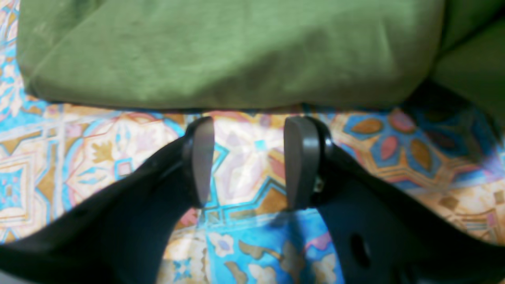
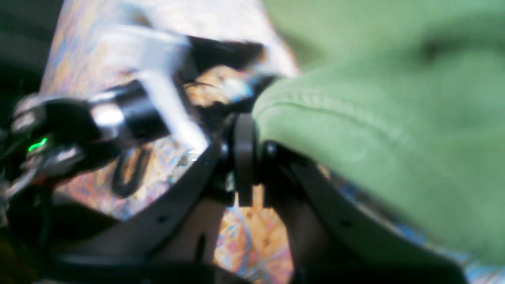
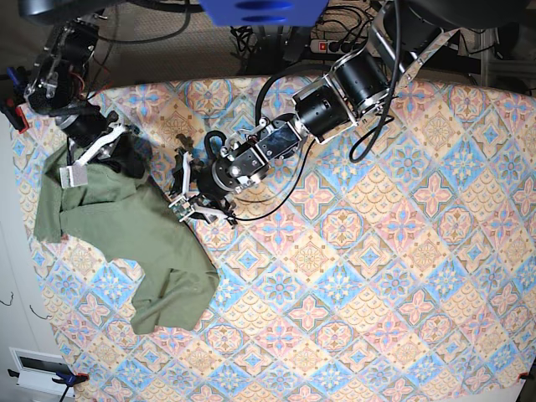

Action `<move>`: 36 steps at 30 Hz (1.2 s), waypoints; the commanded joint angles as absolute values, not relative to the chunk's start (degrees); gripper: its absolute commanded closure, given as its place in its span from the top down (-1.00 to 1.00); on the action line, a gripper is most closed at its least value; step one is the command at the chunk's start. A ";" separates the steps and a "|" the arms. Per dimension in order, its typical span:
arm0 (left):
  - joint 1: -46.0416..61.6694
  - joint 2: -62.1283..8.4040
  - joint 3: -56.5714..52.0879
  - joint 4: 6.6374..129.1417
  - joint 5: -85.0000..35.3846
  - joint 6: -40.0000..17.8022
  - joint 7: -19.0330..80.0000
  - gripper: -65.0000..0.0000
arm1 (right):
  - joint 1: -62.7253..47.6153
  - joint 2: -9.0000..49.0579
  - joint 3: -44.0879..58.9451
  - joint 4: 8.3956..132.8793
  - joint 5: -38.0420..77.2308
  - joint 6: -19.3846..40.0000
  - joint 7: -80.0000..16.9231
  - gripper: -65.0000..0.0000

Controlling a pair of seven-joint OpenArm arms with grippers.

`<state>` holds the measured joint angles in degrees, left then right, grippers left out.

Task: Layout the t-shirt on the table in an organized manner, then fold the t-shirt properly
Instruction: 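Reach the left gripper across and grasp the shirt near the right gripper, then pull the shirt apart, left gripper moving away from the right gripper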

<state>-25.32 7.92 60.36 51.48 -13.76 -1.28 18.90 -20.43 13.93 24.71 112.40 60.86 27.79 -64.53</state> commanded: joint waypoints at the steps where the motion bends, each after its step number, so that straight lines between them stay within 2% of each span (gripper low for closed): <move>1: -26.42 9.00 60.00 52.70 -13.76 -1.01 17.54 -0.12 | -22.37 14.90 25.36 113.27 62.73 29.76 -64.48 -0.98; 6: -24.13 9.00 60.00 58.15 -13.41 -1.01 18.68 -0.12 | -23.78 17.19 33.19 113.63 73.80 35.38 -67.65 -0.98; 9: -22.73 8.92 55.69 61.49 -13.32 -1.01 22.46 -0.12 | -22.99 20.00 36.35 113.63 79.96 40.00 -69.85 -0.98; 12: -21.58 8.57 53.32 63.69 -13.32 -1.01 23.08 -0.12 | -21.85 22.20 36.35 113.63 82.42 40.00 -72.22 -0.98; 17: -21.41 7.43 53.32 63.78 -13.67 -1.01 23.08 -0.12 | -22.37 22.55 36.26 113.63 83.03 40.00 -74.68 -0.92; 20: -21.41 9.00 53.32 63.87 -13.67 -1.10 23.08 -0.12 | -22.37 22.55 36.26 113.63 83.03 40.00 -75.21 -0.92; 26: -21.41 9.00 60.09 63.96 -13.76 -1.19 26.77 -0.12 | -21.85 22.64 36.35 113.54 82.95 40.00 -75.03 -0.92; 36: -18.95 9.00 60.53 67.56 -18.51 -1.19 26.51 -0.12 | -21.58 22.64 36.35 113.54 82.86 40.00 -75.12 -0.92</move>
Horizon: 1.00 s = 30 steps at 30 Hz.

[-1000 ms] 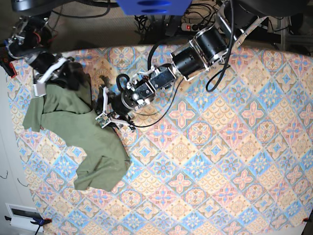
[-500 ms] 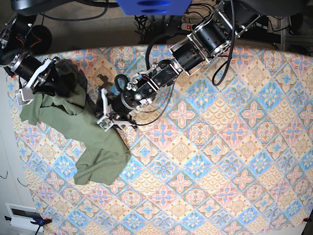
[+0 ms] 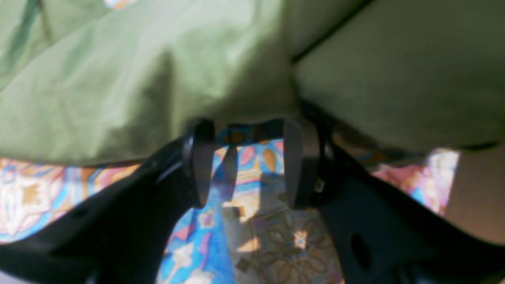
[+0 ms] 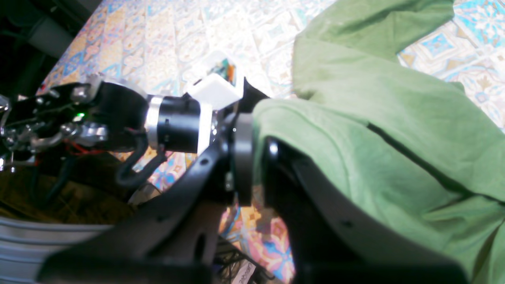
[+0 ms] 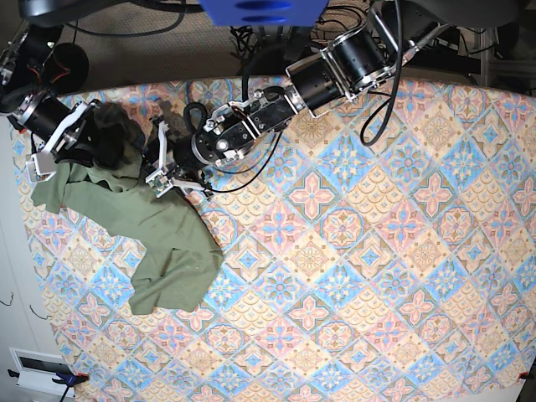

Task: Layout the t-shirt on the table in an organized manner, then fold the t-shirt properly
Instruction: 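Pull the shirt apart, left gripper moving away from the right gripper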

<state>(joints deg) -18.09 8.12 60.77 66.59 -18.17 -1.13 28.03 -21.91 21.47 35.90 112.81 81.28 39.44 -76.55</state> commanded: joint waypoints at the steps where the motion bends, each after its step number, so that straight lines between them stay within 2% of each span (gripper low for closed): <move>1: -19.03 9.00 60.53 67.47 -18.51 -1.10 26.42 -0.12 | -21.58 22.64 36.26 113.54 82.86 40.00 -75.21 -0.92; 15: -24.92 9.00 57.98 58.68 -19.03 -1.01 16.92 -0.14 | -22.37 22.46 33.27 113.71 83.03 40.00 -75.38 -0.92; 17: -26.33 9.00 57.98 58.59 -18.95 -1.01 17.10 -0.35 | -22.37 22.37 32.84 113.71 83.03 40.00 -75.38 -0.92; 20: -27.21 9.00 56.84 57.54 -18.77 -0.92 17.10 -1.00 | -22.37 22.37 33.01 113.71 83.03 40.00 -75.38 -0.92; 26: -27.74 9.00 50.42 62.81 -18.33 0.57 21.32 -1.00 | -22.11 22.55 33.80 113.63 82.68 40.00 -75.30 -0.92; 30: -27.30 6.29 47.96 67.03 -18.42 0.57 26.42 -1.00 | -22.02 22.55 37.05 113.27 82.51 40.00 -75.03 -0.92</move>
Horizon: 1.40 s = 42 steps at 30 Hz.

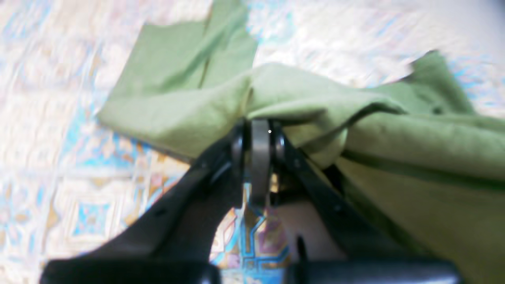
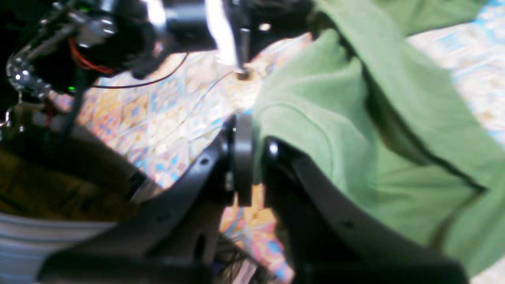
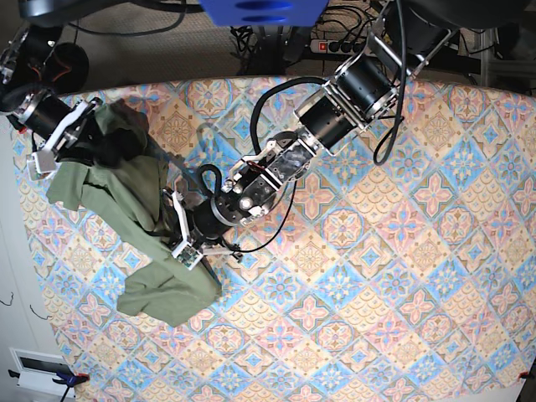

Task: Layout the t-shirt on the table in an organized manner, then fold the t-shirt properly
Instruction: 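Pull the shirt apart, left gripper moving away from the right gripper, then release with the left gripper and regrasp the shirt with the right gripper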

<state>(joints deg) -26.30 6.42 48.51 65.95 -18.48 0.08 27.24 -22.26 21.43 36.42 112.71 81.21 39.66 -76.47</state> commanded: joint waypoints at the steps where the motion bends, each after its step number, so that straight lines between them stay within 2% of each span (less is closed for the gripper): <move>1: -27.21 5.58 47.43 68.35 -18.42 0.57 27.03 -1.00 | -22.02 22.64 38.29 113.19 82.51 40.00 -75.03 -0.92; 11: -23.52 -6.55 39.60 78.55 -19.30 0.57 29.49 -1.00 | -16.13 24.31 41.54 112.13 70.37 40.00 -74.77 -0.93; 18: -19.12 -16.84 33.36 86.29 -25.80 0.48 29.49 -1.00 | -10.24 24.40 41.71 105.98 65.80 40.00 -74.86 -0.93; 23: -13.85 -24.31 27.74 94.02 -28.35 0.40 29.41 -1.00 | -5.58 24.48 44.97 100.70 64.92 40.00 -75.30 -0.93; 30: -7.78 -32.48 24.40 105.01 -30.29 0.22 29.41 -1.00 | 1.89 28.35 44.97 93.05 64.92 40.00 -75.30 -0.93; 38: -2.59 -33.54 24.57 107.21 -29.85 0.22 29.41 -1.00 | 8.92 34.95 50.77 83.91 61.85 40.00 -73.36 -0.93; 42: -2.15 -30.73 25.36 107.21 -29.67 0.22 29.49 -1.00 | 8.66 35.82 51.21 83.91 56.75 40.00 -72.40 -0.93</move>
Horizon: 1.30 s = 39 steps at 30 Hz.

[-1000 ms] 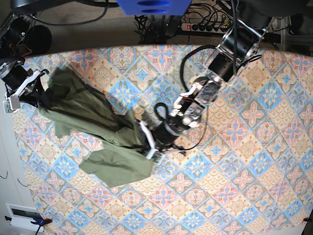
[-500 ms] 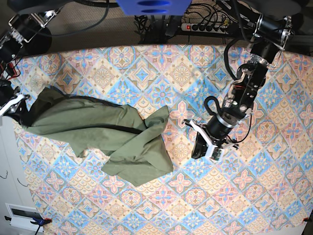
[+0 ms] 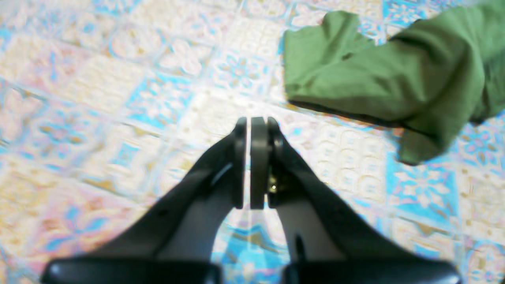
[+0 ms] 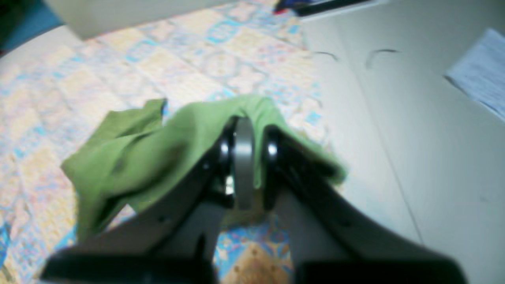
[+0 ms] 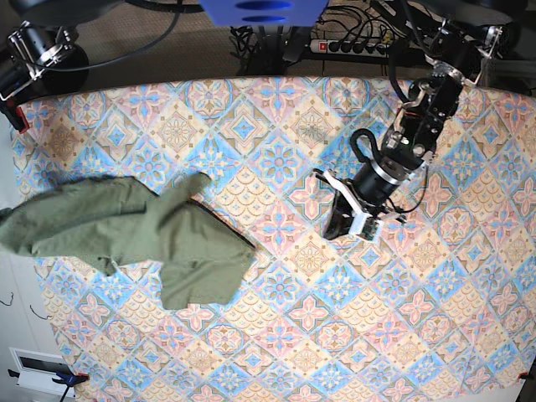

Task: Layout the t-shirt on the table in an organized manner, then fold the t-shirt properly
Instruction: 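Release with the left gripper and regrasp the shirt with the right gripper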

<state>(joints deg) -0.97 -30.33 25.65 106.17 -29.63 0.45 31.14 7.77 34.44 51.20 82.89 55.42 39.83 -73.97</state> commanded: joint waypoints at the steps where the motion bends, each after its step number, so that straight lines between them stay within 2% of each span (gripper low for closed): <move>1: -2.15 -30.64 26.42 107.12 -29.67 0.22 29.49 -1.00 | 8.57 35.74 51.03 83.91 55.78 40.00 -72.40 -0.93; 4: -2.07 -28.35 28.53 106.86 -29.14 0.22 29.67 -1.00 | 7.08 34.51 49.19 83.91 51.03 40.00 -72.13 -0.91; 6: -0.48 -27.30 28.53 106.15 -27.03 0.22 29.58 -1.00 | 4.18 32.57 48.66 84.26 47.96 37.05 -72.31 -0.84; 10: 0.31 -25.19 28.88 105.98 -25.10 0.22 29.67 -1.00 | -0.48 29.23 48.57 89.89 43.47 35.91 -72.40 -0.46; 12: 0.13 -24.66 30.29 105.98 -25.10 0.22 29.67 -1.00 | -3.12 26.77 48.57 92.70 42.51 35.82 -72.48 -0.33; 16: 0.22 -23.43 31.34 105.98 -25.01 0.22 29.67 -1.00 | -7.34 23.60 46.46 97.63 42.59 35.82 -73.10 -0.32; 22: -0.22 -22.11 33.36 103.78 -24.66 0.31 29.76 -0.72 | -11.65 22.64 36.70 101.41 42.68 35.82 -73.63 -0.32; 26: -0.13 -21.05 33.71 103.08 -24.66 0.31 29.67 -0.65 | -9.71 19.91 32.04 100.70 42.51 35.82 -73.54 -0.32; 31: -0.13 -21.05 33.71 103.08 -24.66 0.31 29.67 -0.65 | -3.91 16.75 31.60 91.65 42.51 35.82 -73.63 -0.31; 39: -0.22 -21.05 33.45 102.99 -24.66 0.40 29.67 -0.65 | 0.57 16.57 32.13 76.44 42.68 35.82 -73.45 -0.31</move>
